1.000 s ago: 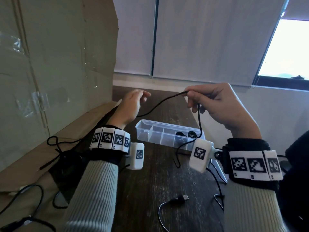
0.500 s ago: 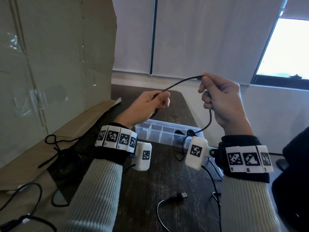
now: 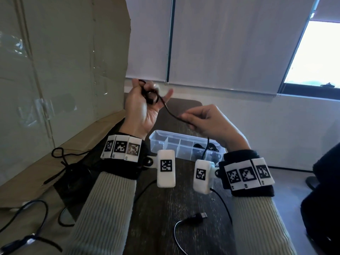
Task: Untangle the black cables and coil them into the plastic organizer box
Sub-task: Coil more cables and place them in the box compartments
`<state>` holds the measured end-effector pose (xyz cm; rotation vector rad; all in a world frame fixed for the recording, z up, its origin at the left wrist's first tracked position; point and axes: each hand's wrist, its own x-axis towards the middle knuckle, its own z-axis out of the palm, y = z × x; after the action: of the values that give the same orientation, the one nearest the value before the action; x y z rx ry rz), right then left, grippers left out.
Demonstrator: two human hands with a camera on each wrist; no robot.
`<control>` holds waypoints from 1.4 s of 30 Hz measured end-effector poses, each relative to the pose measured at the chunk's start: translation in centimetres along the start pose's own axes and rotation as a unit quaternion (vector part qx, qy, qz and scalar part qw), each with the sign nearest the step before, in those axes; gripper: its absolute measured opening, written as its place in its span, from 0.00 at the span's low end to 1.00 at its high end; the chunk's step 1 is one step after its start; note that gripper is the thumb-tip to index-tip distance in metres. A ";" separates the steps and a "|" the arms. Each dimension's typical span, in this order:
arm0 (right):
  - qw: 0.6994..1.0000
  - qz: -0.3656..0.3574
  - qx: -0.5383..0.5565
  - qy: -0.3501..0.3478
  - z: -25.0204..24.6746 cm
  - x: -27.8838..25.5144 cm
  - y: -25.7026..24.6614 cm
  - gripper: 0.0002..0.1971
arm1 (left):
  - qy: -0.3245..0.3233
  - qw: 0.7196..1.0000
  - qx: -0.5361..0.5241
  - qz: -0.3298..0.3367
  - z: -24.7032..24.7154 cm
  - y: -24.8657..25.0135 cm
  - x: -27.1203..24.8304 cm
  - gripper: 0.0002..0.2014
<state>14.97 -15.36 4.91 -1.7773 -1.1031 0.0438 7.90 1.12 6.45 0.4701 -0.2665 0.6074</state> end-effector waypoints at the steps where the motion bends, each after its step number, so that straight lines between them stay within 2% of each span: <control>1: 1.000 0.003 -0.009 -0.023 0.2 -0.2 -0.3 0.06 | 0.013 1.000 0.009 -0.010 -0.1 0.0 0.1 0.20; 3: 0.998 0.007 -0.023 -0.065 0.4 -0.6 -1.1 0.11 | 0.035 0.991 0.130 0.009 -0.5 -0.2 0.3 0.19; 5: 0.993 0.000 -0.046 -0.111 0.0 -1.0 -1.9 0.15 | 0.036 0.947 0.314 0.067 -1.0 -0.7 0.3 0.16; 7: 0.987 -0.023 -0.063 -0.149 -0.4 -1.3 -2.4 0.07 | 0.008 0.877 0.472 0.093 -1.5 -1.3 0.1 0.15; 8: 0.985 -0.031 -0.072 -0.155 -0.5 -1.3 -2.4 0.06 | -0.011 0.837 0.538 0.098 -1.8 -1.6 0.0 0.17; 10: 0.987 -0.037 -0.092 -0.126 -0.6 -1.0 -2.0 0.06 | -0.058 0.748 0.654 0.096 -2.5 -2.2 -0.2 0.21; 12: 0.990 -0.052 -0.107 -0.070 -0.7 -0.6 -1.3 0.05 | -0.101 0.668 0.734 0.066 -2.9 -2.9 -0.5 0.24; 13: 0.991 -0.059 -0.111 -0.044 -0.9 -0.4 -0.9 0.06 | -0.123 0.646 0.752 0.041 -3.0 -3.2 -0.6 0.26; 14: 0.992 -0.062 -0.111 -0.017 -1.1 -0.1 -0.5 0.06 | -0.146 0.643 0.752 0.012 -3.0 -3.6 -0.7 0.29; 17: 0.991 -0.057 -0.093 0.074 -1.6 0.4 0.6 0.04 | -0.191 0.689 0.695 -0.082 -2.5 -4.3 -1.1 0.37; 18: 0.991 -0.054 -0.079 0.096 -1.7 0.5 0.9 0.04 | -0.200 0.693 0.685 -0.101 -2.3 -4.2 -1.2 0.37; 21: 0.987 -0.039 -0.032 0.152 -1.8 0.6 1.5 0.04 | -0.240 0.690 0.672 -0.122 -2.3 -3.9 -1.0 0.25; 22: 0.984 -0.028 -0.019 0.177 -1.9 0.7 1.7 0.04 | -0.247 0.700 0.659 -0.121 -2.4 -3.7 -0.9 0.19; 23: 0.979 -0.017 -0.005 0.201 -2.0 0.7 1.8 0.04 | -0.247 0.722 0.636 -0.117 -2.6 -3.5 -0.7 0.16; 25: 0.975 0.007 0.025 0.220 -2.1 0.6 1.9 0.04 | -0.231 0.783 0.568 -0.106 -2.9 -3.3 -0.4 0.13; 27: 0.979 0.021 0.060 0.195 -1.9 0.4 1.8 0.02 | -0.195 0.839 0.501 -0.091 -3.0 -3.0 -0.2 0.14; 30: 0.984 0.024 0.074 0.162 -1.8 0.3 1.6 0.03 | -0.097 0.911 0.397 -0.049 -2.5 -2.8 0.1 0.16; 32: 0.986 0.026 0.063 0.152 -1.8 0.3 1.6 0.03 | -0.017 0.945 0.327 -0.007 -2.2 -2.5 0.5 0.17; 34: 0.989 0.029 0.044 0.139 -1.7 0.2 1.7 0.02 | 0.047 0.955 0.292 0.014 -2.3 -1.9 1.0 0.19; 36: 0.993 0.023 0.027 0.113 -1.4 0.2 1.5 0.03 | 0.087 0.947 0.309 0.020 -2.6 -1.4 1.1 0.19; 39: 0.994 0.004 0.020 0.103 -1.1 0.2 1.0 0.04 | 0.120 0.927 0.351 0.049 -2.9 -1.0 1.2 0.20; 42: 0.997 -0.018 0.001 0.080 -1.2 0.0 0.5 0.05 | 0.141 0.932 0.325 0.071 -2.7 -1.0 1.3 0.17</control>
<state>15.86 -16.26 5.08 -1.7263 -1.0185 -0.1168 9.85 2.39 4.23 0.9972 0.1906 0.8971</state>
